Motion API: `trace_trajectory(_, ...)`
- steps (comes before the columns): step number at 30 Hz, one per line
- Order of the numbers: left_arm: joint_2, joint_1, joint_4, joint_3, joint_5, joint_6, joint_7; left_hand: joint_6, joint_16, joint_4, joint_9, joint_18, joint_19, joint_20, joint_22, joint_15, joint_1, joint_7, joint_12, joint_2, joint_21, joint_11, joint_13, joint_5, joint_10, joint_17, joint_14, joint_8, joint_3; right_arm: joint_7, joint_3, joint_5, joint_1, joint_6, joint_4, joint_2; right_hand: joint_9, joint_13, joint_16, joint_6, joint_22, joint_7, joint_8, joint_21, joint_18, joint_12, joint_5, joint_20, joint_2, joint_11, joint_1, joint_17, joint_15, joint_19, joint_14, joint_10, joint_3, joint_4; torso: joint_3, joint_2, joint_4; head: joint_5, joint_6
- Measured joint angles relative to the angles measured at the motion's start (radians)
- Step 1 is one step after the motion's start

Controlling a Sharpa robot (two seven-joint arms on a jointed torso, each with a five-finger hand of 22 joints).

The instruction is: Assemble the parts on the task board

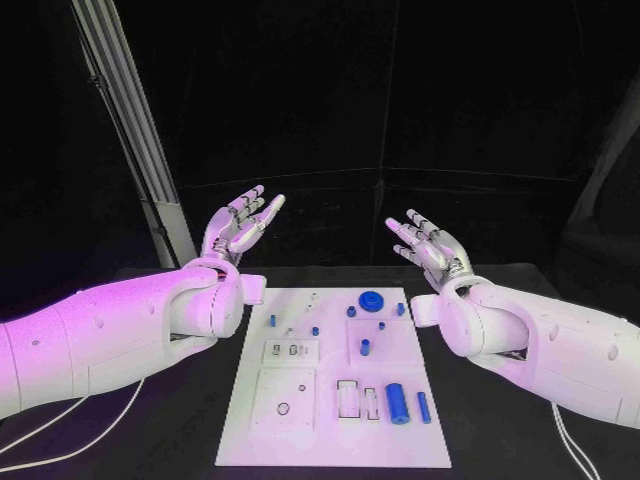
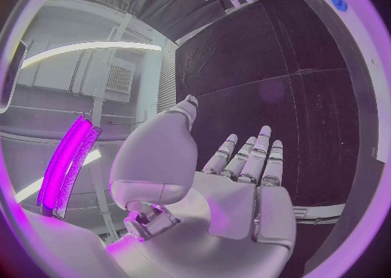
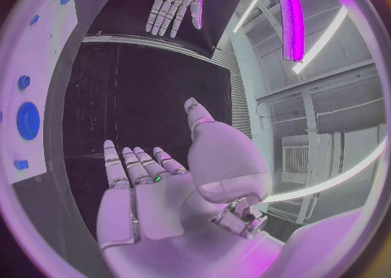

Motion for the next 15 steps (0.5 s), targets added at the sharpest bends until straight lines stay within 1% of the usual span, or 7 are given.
trace_trajectory(4, 0.001, 0.001, -0.003, -0.002, 0.016, 0.024, 0.018, 0.025, 0.004, 0.012, 0.003, 0.0, 0.012, 0.011, 0.003, 0.01, 0.043, 0.004, 0.0, 0.002, 0.007, 0.017, 0.003, 0.0, 0.024, 0.004, 0.033, 0.003, 0.004, -0.041, 0.026, -0.062, -0.007, 0.103, -0.033, 0.01, 0.008, 0.009, 0.021, 0.056, 0.016, 0.003, 0.015, 0.031, 0.016, 0.018, 0.0, 0.006, 0.003, 0.016, 0.065, 0.01, 0.014, 0.076, 0.082, 0.071, 0.0, -0.027, 0.0, 0.0, 0.0, 0.0, 0.0)
trace_trajectory(8, 0.001, 0.001, -0.003, -0.002, 0.026, 0.038, 0.027, 0.082, 0.032, 0.011, 0.009, 0.0, 0.059, 0.017, 0.013, 0.011, 0.054, 0.005, 0.015, 0.013, 0.029, 0.023, 0.01, 0.0, 0.103, 0.019, 0.147, 0.015, 0.003, -0.076, 0.043, -0.114, -0.012, 0.189, -0.055, 0.017, 0.03, 0.032, 0.083, 0.216, 0.049, 0.014, 0.057, 0.102, 0.055, 0.073, 0.0, 0.006, 0.003, 0.018, 0.14, 0.034, 0.008, 0.249, 0.322, 0.293, 0.006, -0.072, 0.0, 0.0, 0.0, 0.0, 0.0)
trace_trajectory(9, 0.001, 0.001, -0.003, -0.002, 0.027, 0.039, 0.028, 0.099, 0.041, 0.009, 0.011, 0.008, 0.076, 0.017, 0.016, 0.009, 0.057, 0.006, 0.02, 0.016, 0.036, 0.024, 0.013, 0.0, 0.125, 0.023, 0.177, 0.019, 0.001, -0.078, 0.043, -0.117, -0.012, 0.195, -0.056, 0.018, 0.033, 0.034, 0.089, 0.235, 0.051, 0.015, 0.061, 0.109, 0.055, 0.079, 0.0, 0.006, 0.003, 0.016, 0.146, 0.036, 0.006, 0.264, 0.345, 0.316, 0.007, -0.076, 0.0, 0.0, 0.0, 0.0, 0.0)
trace_trajectory(10, 0.001, 0.001, -0.003, -0.002, 0.029, 0.042, 0.03, 0.125, 0.053, 0.005, 0.014, 0.016, 0.105, 0.016, 0.022, 0.006, 0.061, 0.007, 0.025, 0.02, 0.047, 0.024, 0.015, 0.0, 0.161, 0.028, 0.217, 0.024, -0.002, -0.086, 0.046, -0.129, -0.013, 0.215, -0.059, 0.019, 0.039, 0.038, 0.104, 0.288, 0.059, 0.019, 0.074, 0.128, 0.071, 0.093, 0.0, 0.006, 0.003, 0.012, 0.163, 0.041, 0.0, 0.305, 0.407, 0.377, 0.01, -0.087, 0.0, 0.0, 0.0, 0.0, 0.0)
trace_trajectory(12, 0.001, 0.001, -0.003, -0.002, 0.031, 0.045, 0.032, 0.194, 0.076, -0.009, 0.02, 0.025, 0.213, 0.016, 0.042, -0.009, 0.069, 0.012, 0.044, 0.028, 0.087, 0.016, 0.023, 0.0, 0.271, 0.035, 0.278, 0.038, -0.006, -0.096, 0.047, -0.144, -0.013, 0.24, -0.063, 0.02, 0.051, 0.044, 0.131, 0.398, 0.072, 0.028, 0.101, 0.162, 0.08, 0.119, 0.0, 0.002, 0.003, 0.001, 0.194, 0.047, -0.014, 0.381, 0.522, 0.49, 0.015, -0.111, 0.0, 0.0, 0.0, 0.0, 0.0)
trace_trajectory(13, -0.006, 0.0, -0.001, -0.002, 0.032, 0.053, 0.033, 0.24, 0.09, -0.017, 0.024, 0.04, 0.303, 0.015, 0.058, -0.019, 0.074, 0.016, 0.064, 0.034, 0.121, 0.008, 0.031, 0.0, 0.364, 0.039, 0.314, 0.047, -0.007, -0.097, 0.048, -0.18, -0.013, 0.239, -0.075, 0.02, 0.055, 0.045, 0.14, 0.445, 0.077, 0.032, 0.111, 0.177, 0.094, 0.127, 0.0, -0.001, 0.003, -0.004, 0.204, 0.049, -0.021, 0.414, 0.57, 0.535, 0.017, -0.122, -0.0004, 0.001, 0.0, -0.003, -0.006)
trace_trajectory(15, -0.035, 0.0, 0.002, -0.001, 0.034, 0.073, 0.036, 0.357, 0.122, -0.035, 0.034, 0.069, 0.454, 0.013, 0.084, -0.044, 0.085, 0.029, 0.102, 0.044, 0.183, -0.012, 0.042, 0.0, 0.517, 0.048, 0.396, 0.071, -0.011, -0.096, 0.048, -0.279, -0.014, 0.224, -0.106, 0.007, 0.06, 0.045, 0.155, 0.532, 0.085, 0.042, 0.125, 0.205, 0.094, 0.138, 0.0, -0.009, 0.004, -0.015, 0.224, 0.049, -0.035, 0.476, 0.66, 0.62, 0.023, -0.142, -0.0019, 0.004, -0.0003, -0.008, -0.013)
